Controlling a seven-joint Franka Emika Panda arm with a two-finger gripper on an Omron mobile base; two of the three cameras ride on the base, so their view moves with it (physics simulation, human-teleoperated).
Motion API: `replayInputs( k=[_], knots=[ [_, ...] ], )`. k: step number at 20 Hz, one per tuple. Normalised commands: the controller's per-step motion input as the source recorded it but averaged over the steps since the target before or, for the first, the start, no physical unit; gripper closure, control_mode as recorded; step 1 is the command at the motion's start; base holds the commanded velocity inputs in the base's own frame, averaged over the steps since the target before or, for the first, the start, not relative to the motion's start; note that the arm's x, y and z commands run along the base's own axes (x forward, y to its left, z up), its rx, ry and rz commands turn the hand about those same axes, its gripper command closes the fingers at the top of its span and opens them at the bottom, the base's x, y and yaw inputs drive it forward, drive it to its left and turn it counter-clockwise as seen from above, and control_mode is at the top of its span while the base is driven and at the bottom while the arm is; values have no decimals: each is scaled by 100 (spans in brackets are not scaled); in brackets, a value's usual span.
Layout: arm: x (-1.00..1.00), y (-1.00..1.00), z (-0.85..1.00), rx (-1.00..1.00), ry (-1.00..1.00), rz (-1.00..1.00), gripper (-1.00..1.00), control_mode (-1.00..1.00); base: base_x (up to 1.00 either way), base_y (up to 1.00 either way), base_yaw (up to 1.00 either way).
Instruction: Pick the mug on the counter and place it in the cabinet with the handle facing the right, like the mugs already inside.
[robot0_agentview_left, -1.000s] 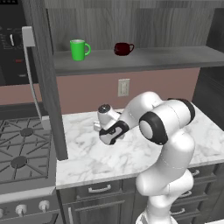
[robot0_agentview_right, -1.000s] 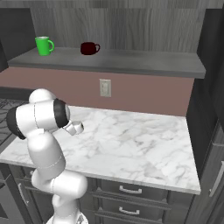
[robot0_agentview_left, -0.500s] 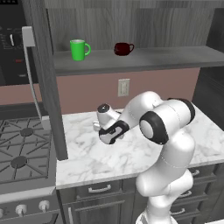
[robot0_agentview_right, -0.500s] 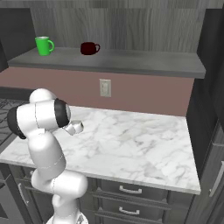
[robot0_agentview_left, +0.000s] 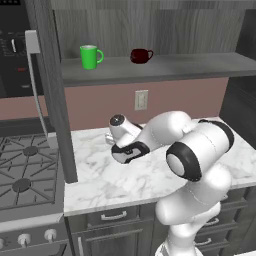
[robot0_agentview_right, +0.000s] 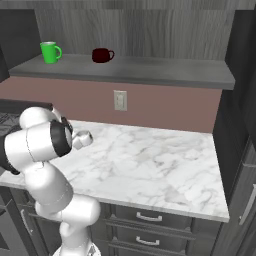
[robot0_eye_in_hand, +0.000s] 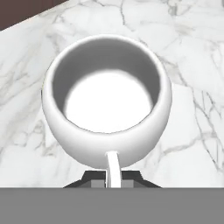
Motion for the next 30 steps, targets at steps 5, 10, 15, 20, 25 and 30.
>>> replayInputs(
  k=[5, 10, 15, 20, 25, 30],
  knots=[
    [-8, 0, 49, 0, -3, 0, 100, -100, 0, 0, 0],
    [-3, 0, 61, 0, 0, 0, 100, -100, 0, 0, 0],
    [-7, 0, 63, 0, 0, 0, 100, -100, 0, 0, 0],
    [-30, 0, 55, 0, 0, 0, 100, -100, 0, 0, 0],
    [-62, 0, 34, 0, 0, 5, 100, -100, 0, 0, 0],
    [-70, 0, 19, 0, 0, 12, 100, -100, 0, 0, 0]
  ],
)
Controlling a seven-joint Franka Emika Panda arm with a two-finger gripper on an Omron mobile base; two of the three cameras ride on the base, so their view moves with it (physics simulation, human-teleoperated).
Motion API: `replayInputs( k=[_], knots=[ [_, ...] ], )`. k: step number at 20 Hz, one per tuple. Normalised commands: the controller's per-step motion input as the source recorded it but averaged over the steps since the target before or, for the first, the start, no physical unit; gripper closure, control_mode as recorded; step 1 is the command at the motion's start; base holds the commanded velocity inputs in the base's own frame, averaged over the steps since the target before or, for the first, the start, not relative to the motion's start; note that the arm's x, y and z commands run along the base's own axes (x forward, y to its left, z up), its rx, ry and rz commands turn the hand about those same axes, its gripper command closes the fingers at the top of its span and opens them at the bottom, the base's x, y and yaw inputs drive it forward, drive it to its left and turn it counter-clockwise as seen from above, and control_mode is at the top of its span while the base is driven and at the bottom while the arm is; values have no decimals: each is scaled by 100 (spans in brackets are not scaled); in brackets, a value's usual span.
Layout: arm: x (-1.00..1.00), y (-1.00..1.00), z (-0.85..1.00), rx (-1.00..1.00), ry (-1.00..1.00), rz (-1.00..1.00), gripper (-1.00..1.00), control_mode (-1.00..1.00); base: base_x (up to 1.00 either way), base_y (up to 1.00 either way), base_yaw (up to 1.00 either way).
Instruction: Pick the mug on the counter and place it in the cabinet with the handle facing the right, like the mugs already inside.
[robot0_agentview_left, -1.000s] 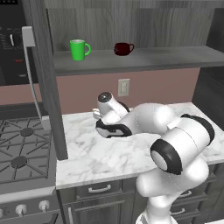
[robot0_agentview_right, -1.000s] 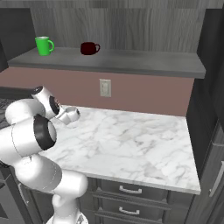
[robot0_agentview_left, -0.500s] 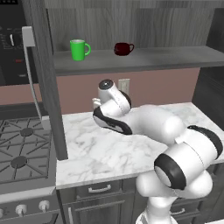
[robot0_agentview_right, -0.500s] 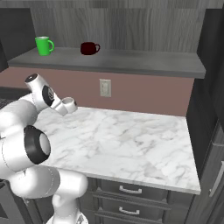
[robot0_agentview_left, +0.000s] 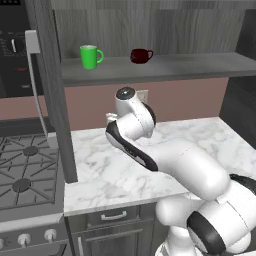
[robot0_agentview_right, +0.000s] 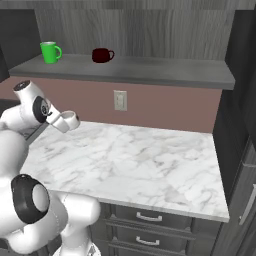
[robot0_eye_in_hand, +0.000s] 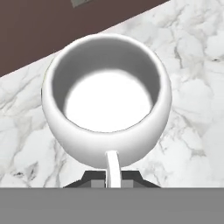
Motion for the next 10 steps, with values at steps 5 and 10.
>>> replayInputs(
  k=[5, 10],
  knots=[
    [-58, -8, 15, 0, -1, 17, 100, -100, 0, 0, 0],
    [-53, -19, 42, 0, -4, 21, 100, -100, 0, 0, 0]
  ],
)
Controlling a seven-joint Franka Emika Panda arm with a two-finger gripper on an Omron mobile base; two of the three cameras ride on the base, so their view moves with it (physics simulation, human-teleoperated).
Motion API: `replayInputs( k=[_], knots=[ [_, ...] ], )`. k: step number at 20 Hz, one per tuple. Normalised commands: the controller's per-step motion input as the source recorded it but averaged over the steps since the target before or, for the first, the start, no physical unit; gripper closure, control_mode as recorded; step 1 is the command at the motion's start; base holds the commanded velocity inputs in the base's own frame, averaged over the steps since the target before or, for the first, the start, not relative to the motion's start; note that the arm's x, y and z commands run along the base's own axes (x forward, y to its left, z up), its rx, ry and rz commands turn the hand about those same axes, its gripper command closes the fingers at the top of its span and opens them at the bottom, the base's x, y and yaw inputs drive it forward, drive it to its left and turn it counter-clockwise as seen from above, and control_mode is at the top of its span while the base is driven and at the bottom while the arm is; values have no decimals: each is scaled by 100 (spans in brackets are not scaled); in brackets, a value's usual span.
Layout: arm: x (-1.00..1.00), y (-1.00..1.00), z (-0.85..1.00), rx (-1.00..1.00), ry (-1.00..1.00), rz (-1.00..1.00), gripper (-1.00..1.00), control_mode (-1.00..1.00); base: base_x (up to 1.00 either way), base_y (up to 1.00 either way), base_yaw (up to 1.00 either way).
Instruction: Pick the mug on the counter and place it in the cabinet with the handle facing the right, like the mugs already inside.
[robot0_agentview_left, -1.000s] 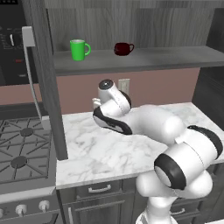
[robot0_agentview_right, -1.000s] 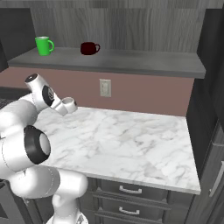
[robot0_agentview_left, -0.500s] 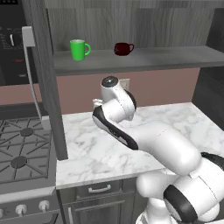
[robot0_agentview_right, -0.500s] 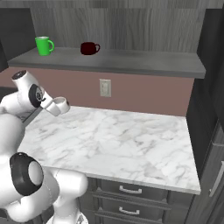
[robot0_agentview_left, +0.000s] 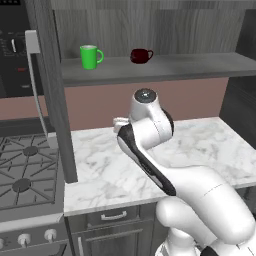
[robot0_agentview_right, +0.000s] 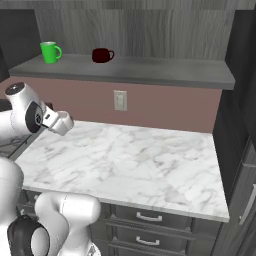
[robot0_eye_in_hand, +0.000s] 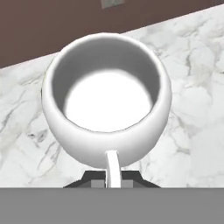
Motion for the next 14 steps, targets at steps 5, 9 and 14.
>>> replayInputs(
  k=[5, 9, 14],
  knots=[
    [-52, -15, 43, 0, -2, 23, 100, -100, 0, 0, 0],
    [-55, -8, 33, 0, -1, 21, 100, -100, 0, 0, 0],
    [-44, -9, 31, 0, -1, 22, 100, -100, 0, 0, 0]
  ],
)
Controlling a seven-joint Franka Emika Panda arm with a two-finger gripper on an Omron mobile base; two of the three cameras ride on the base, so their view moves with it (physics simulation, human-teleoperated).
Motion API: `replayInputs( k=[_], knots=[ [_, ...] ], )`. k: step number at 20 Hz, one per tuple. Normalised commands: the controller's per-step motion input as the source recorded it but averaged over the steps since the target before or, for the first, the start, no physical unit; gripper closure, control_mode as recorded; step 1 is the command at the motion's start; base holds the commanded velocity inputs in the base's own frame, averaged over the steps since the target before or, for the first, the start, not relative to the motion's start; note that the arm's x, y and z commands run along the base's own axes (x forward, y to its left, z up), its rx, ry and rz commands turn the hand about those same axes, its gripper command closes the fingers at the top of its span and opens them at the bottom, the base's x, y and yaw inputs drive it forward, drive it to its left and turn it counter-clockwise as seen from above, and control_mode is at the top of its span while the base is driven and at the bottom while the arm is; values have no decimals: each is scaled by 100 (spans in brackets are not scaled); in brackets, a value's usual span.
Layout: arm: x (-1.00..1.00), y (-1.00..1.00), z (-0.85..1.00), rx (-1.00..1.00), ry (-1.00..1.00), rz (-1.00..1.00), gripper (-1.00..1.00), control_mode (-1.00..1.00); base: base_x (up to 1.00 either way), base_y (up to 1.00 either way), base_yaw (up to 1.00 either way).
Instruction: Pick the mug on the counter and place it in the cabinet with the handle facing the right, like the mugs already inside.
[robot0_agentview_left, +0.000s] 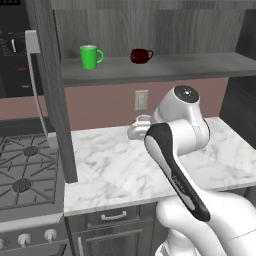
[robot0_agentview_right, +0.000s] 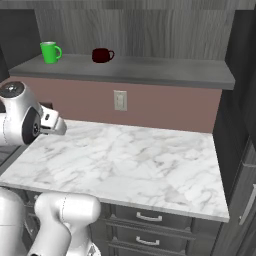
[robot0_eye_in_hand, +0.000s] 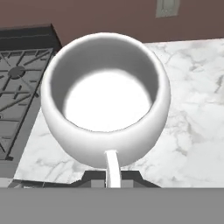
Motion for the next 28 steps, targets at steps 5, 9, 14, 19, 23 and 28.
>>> replayInputs(
  k=[5, 9, 14, 19, 23, 28],
  knots=[
    [-26, -19, 33, 0, -1, 28, 100, -100, 0, 0, 0],
    [-15, -25, 33, 0, 0, 30, 100, -100, 0, 0, 0],
    [-21, -16, 32, 0, 0, 24, 100, -100, 0, 0, 0],
    [-14, -10, 36, 0, 0, 16, 100, -100, 0, 0, 0],
    [-4, -11, 39, 0, -2, 14, 100, -100, 0, 0, 0],
    [-1, -17, 37, 0, -4, 8, 100, -100, 0, 0, 0]
  ],
)
